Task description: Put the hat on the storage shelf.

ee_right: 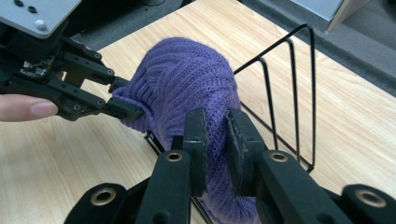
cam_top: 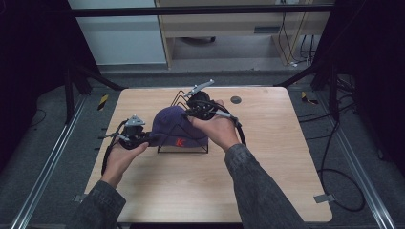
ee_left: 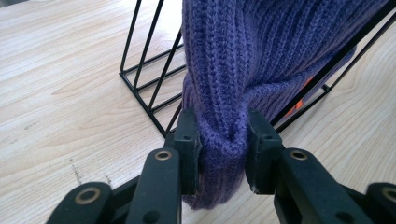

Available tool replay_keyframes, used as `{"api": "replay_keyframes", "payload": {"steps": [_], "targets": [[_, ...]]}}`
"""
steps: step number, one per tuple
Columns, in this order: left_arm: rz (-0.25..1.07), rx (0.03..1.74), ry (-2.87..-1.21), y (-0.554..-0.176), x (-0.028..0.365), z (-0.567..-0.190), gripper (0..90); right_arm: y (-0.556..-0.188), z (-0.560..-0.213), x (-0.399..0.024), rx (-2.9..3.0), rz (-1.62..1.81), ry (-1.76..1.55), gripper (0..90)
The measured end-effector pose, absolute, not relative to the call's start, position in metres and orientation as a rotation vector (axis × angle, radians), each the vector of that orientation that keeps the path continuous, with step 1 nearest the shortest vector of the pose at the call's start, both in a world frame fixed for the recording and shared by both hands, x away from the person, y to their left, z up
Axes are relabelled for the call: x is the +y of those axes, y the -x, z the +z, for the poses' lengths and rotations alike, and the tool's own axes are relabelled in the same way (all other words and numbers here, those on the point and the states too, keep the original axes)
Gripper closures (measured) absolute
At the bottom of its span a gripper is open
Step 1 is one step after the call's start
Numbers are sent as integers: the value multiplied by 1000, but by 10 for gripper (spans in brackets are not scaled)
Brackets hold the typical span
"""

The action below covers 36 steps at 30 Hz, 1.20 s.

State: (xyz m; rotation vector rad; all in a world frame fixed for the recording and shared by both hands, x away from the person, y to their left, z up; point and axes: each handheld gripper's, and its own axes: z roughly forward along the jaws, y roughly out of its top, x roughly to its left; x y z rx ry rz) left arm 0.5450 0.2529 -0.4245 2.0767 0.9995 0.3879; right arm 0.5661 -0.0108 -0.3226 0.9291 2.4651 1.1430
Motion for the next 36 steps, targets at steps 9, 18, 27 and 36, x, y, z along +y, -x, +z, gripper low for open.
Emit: {"api": "replay_keyframes", "payload": {"steps": [9, 18, 27, 36], "targets": [[378, 1016, -2060, -543, 254, -434, 672, -565, -330, -11, 2474, 1132, -931, 778], [385, 1013, -2060, -542, 255, -433, 642, -562, -331, -10, 2475, 1111, -912, 757], [431, 1040, -1999, -531, 269, -426, 606, -558, -326, -15, 2452, 1152, -896, 695], [530, 1068, -1970, -508, 276, -428, 526, -548, -314, -26, 2426, 1173, -887, 689]]}}
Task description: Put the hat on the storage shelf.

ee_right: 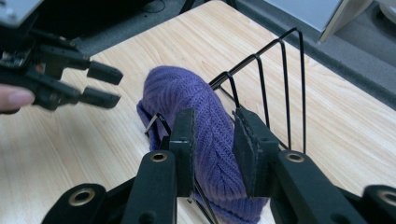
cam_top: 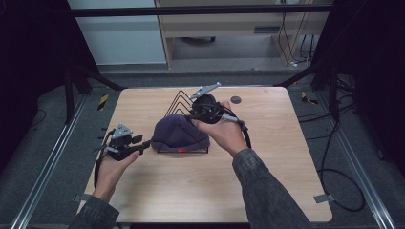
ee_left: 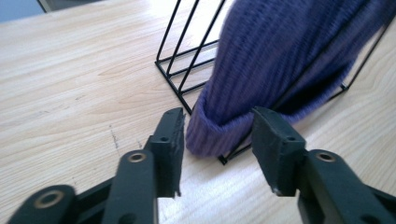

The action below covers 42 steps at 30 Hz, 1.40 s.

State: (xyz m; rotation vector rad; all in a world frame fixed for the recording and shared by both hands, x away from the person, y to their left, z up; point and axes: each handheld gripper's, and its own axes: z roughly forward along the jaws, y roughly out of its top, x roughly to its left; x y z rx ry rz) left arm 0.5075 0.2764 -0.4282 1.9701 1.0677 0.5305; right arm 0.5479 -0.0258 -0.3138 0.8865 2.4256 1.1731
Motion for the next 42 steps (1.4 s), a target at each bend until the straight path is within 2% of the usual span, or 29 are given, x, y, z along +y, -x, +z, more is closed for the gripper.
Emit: {"api": "replay_keyframes", "payload": {"steps": [4, 5, 10, 13, 15, 19, 29, 42], "targets": [[567, 1077, -1975, -498, 278, -429, 459, -545, -308, -29, 2414, 1188, -881, 687], [540, 1096, -1946, -497, 280, -428, 399, -543, -305, -31, 2406, 1199, -882, 687], [609, 1087, -1993, -494, 277, -424, 289, -538, -299, -32, 2392, 1215, -898, 680], [552, 1118, -1989, -496, 282, -437, 222, -537, -292, -30, 2377, 1216, -894, 649], [556, 1131, -1999, -497, 284, -441, 214, -536, -291, -31, 2374, 1217, -895, 640], [542, 1193, -1992, -500, 293, -451, 151, -536, -289, -35, 2356, 1204, -910, 564], [532, 1238, -2046, -507, 299, -467, 76, -533, -289, -52, 2313, 1230, -933, 389], [533, 1237, -2083, -509, 301, -472, 58, -526, -299, -81, 2247, 1234, -970, 188]]}}
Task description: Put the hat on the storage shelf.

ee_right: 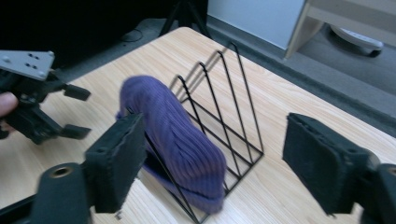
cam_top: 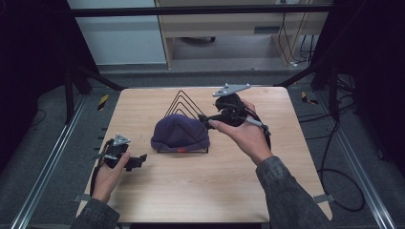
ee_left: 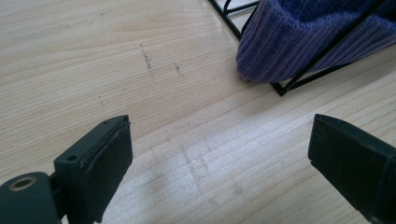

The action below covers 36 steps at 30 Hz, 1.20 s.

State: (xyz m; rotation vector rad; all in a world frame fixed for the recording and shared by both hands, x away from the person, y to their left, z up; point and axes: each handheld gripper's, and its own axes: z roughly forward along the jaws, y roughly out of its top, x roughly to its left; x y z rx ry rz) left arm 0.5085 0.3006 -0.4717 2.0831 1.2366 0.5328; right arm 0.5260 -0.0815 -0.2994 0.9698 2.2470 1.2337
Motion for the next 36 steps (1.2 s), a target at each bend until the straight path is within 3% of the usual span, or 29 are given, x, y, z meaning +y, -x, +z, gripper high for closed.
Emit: {"api": "replay_keyframes", "payload": {"steps": [10, 23, 36], "targets": [[572, 1245, -2107, -508, 303, -475, 59, -515, -345, -137, 2189, 1209, -1056, 109], [620, 1238, -2106, -507, 312, -477, 60, -500, -430, -190, 2192, 1133, -1255, 147], [596, 1264, -2127, -509, 314, -481, 60, -489, -482, -223, 2194, 1052, -1355, 137]]}}
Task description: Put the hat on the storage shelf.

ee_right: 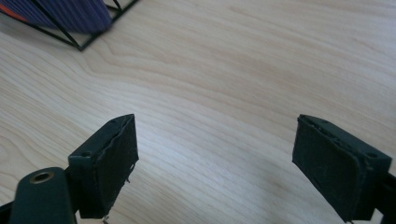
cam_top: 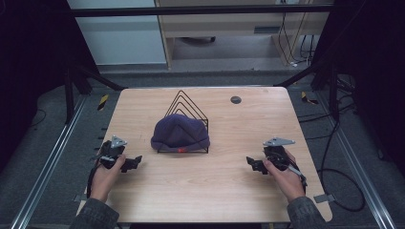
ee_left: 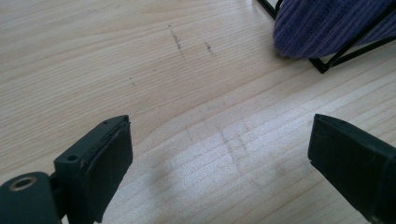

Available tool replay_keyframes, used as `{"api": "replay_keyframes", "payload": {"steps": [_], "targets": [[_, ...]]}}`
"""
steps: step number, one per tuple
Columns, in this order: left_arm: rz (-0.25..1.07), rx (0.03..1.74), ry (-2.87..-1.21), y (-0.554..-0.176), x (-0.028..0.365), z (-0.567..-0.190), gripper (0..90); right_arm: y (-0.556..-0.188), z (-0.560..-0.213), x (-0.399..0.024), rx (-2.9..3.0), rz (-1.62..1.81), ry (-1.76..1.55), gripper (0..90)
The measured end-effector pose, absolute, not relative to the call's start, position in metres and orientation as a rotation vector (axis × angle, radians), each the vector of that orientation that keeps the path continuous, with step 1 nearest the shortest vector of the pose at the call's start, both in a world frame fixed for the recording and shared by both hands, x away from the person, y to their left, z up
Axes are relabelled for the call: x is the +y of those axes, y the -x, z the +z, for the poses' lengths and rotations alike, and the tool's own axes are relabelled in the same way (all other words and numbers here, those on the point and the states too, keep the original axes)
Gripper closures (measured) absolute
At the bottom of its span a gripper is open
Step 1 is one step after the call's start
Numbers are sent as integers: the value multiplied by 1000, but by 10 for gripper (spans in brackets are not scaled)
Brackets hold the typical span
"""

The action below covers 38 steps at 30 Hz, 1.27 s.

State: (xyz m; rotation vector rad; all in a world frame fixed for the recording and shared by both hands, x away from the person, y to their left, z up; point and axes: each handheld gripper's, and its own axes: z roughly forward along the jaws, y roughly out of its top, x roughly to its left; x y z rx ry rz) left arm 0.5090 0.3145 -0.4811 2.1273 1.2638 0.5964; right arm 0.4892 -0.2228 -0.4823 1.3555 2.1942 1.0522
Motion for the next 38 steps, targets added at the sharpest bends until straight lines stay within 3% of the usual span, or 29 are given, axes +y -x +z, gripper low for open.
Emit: {"api": "replay_keyframes", "payload": {"steps": [14, 25, 38], "targets": [[514, 1318, -2206, -515, 312, -492, 59, -492, -497, -245, 2093, 1004, -1488, 130], [465, 1323, -2202, -515, 309, -496, 0, -486, -506, -239, 2145, 912, -1442, 99], [458, 1324, -2202, -513, 308, -496, 0, -478, -512, -232, 2103, 922, -1404, 75]]}}
